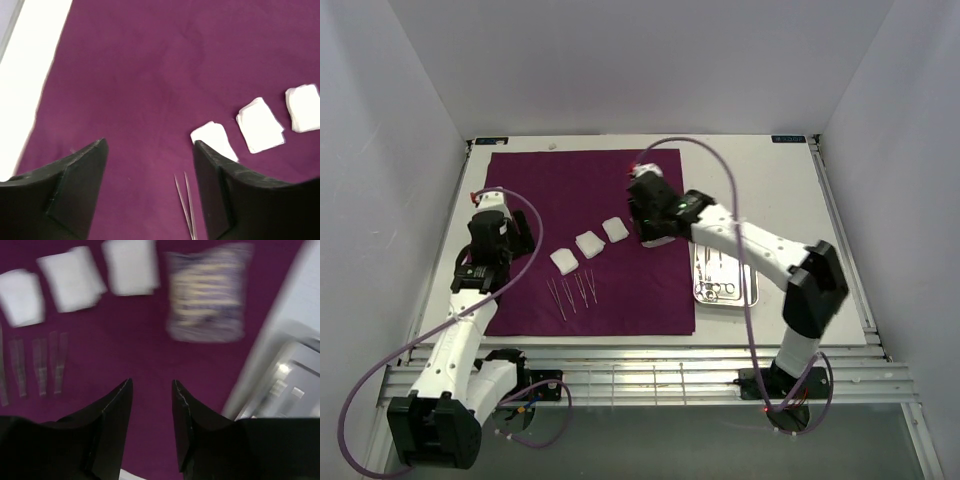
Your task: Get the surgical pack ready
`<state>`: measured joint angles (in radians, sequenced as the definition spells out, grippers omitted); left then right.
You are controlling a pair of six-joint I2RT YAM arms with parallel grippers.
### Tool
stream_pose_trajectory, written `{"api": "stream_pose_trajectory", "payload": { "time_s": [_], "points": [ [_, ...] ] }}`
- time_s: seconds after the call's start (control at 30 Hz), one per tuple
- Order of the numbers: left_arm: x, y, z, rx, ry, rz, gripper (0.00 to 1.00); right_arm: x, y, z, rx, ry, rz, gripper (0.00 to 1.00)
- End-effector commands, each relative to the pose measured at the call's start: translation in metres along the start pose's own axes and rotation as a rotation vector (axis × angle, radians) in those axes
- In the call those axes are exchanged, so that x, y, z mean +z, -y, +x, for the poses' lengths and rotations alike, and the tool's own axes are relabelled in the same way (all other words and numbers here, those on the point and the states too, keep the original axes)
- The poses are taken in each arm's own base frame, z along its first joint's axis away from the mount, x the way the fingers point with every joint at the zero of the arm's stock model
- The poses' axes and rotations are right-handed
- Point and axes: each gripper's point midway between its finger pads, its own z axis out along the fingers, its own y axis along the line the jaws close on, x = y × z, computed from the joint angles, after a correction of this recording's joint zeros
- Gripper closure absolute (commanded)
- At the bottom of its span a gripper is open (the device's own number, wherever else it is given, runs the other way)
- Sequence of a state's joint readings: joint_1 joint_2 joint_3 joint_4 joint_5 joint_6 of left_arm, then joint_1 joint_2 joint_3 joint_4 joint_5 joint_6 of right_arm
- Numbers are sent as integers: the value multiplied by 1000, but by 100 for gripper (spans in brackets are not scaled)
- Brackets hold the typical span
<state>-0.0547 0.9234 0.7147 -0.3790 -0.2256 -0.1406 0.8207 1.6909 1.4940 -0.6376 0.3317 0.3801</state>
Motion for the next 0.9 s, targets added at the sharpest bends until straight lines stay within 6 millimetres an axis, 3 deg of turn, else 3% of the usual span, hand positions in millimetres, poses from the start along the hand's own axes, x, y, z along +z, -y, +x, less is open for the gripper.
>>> {"api": "stream_pose_trajectory", "payload": {
  "time_s": [0.0, 0.07, 0.1, 0.2, 0.3, 0.6, 0.87],
  "points": [
    [-12, -2, 21, -213, -98, -28, 22, 15, -103, 24, -76, -74, -210, 57],
    [-13, -15, 29, -273, -105, -106, 26, 28, -135, 34, -107, -85, -272, 58],
    [-14, -25, 30, -281, -90, -161, 27, 23, -159, 30, -127, -59, -320, 58],
    [-17, -38, 32, -328, -61, -234, 31, 36, -189, 46, -167, -93, -368, 59],
    [-19, -47, 31, -359, -35, -254, 32, 52, -203, 67, -199, -139, -375, 59],
    [-20, -37, 29, -347, -27, -185, 33, 78, -188, 92, -232, -195, -253, 61],
    [-19, -34, 29, -345, -24, -170, 33, 88, -195, 104, -244, -234, -278, 64]
  ]
}}
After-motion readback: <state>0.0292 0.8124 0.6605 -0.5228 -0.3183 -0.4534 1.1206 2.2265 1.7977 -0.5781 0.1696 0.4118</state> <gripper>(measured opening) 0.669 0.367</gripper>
